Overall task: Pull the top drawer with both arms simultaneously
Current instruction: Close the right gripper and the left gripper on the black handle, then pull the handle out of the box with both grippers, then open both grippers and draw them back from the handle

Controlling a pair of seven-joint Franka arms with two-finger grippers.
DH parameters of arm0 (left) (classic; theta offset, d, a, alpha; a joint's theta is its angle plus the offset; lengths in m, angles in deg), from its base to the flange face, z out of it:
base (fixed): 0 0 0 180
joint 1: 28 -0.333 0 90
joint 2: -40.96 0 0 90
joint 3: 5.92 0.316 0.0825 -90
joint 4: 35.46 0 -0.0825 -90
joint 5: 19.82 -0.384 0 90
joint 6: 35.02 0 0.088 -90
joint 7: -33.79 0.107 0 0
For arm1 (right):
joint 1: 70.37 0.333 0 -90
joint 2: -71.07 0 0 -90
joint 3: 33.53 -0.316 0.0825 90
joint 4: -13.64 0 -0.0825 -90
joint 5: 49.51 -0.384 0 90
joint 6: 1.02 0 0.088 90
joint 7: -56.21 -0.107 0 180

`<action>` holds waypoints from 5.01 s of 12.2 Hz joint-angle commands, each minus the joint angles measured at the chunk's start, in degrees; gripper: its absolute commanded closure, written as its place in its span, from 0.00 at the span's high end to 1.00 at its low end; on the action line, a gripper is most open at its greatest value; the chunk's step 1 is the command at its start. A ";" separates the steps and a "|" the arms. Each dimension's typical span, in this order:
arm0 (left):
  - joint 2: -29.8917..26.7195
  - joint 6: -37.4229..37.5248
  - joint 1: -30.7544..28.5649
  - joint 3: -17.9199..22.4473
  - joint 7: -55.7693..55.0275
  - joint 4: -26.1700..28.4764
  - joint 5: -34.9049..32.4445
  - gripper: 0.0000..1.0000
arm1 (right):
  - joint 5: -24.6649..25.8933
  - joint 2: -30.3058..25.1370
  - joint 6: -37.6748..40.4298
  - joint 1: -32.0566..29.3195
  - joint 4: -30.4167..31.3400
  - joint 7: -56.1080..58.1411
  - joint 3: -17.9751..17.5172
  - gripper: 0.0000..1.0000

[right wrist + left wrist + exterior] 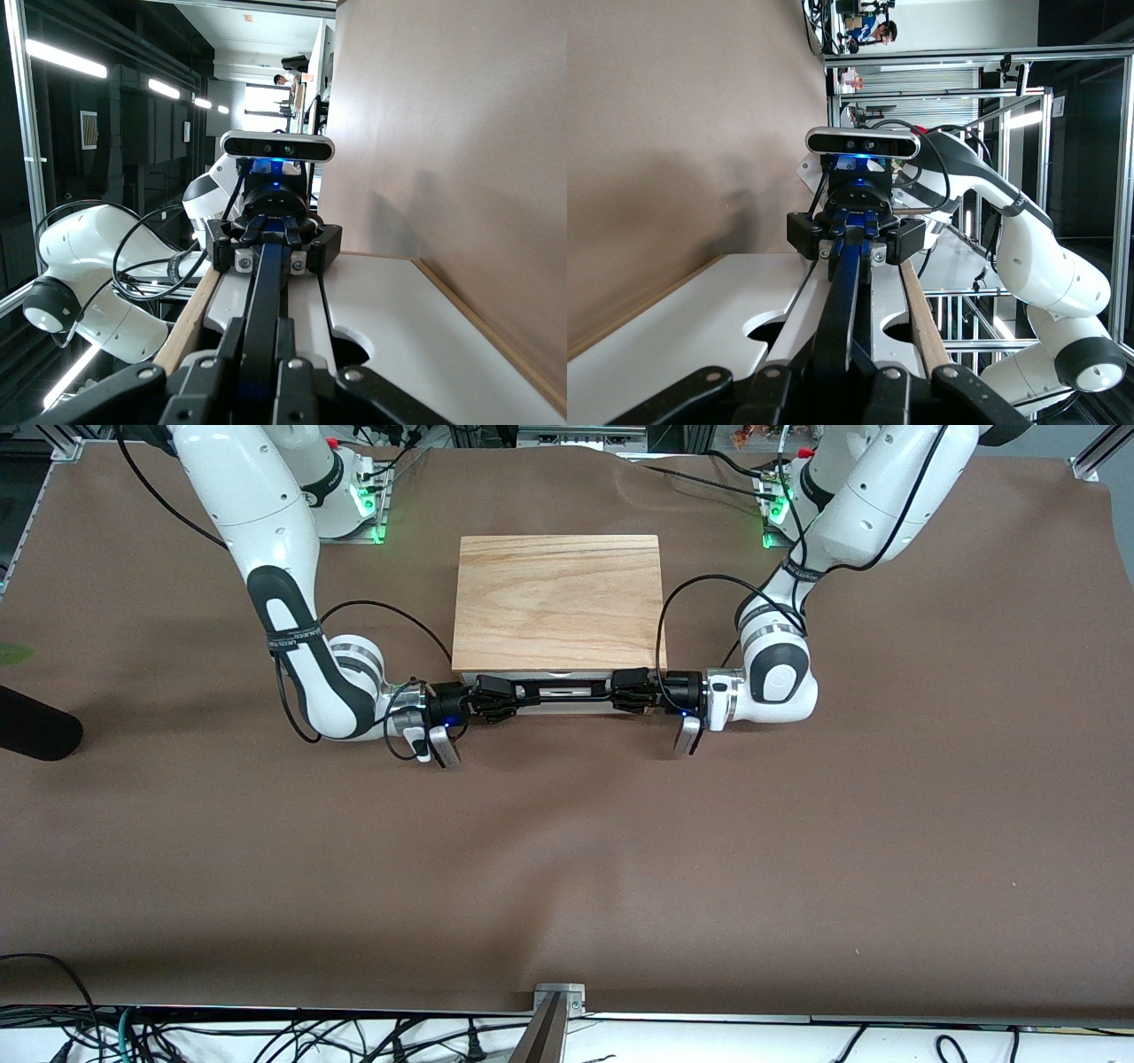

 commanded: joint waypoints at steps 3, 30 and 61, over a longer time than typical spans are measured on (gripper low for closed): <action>-0.16 -0.10 0.81 -0.34 3.05 4.08 -1.06 0.00 | -0.37 -0.99 -0.58 -0.44 -0.24 -1.21 0.23 0.09; 8.71 -0.37 1.60 5.02 -15.32 -15.24 -5.72 0.00 | 1.48 12.11 -1.81 -3.87 -24.49 -14.83 3.13 0.09; -3.65 -0.81 -1.11 10.38 -39.66 -17.37 -30.27 1.00 | 17.26 12.91 -2.95 -4.22 -33.38 -24.49 14.89 1.00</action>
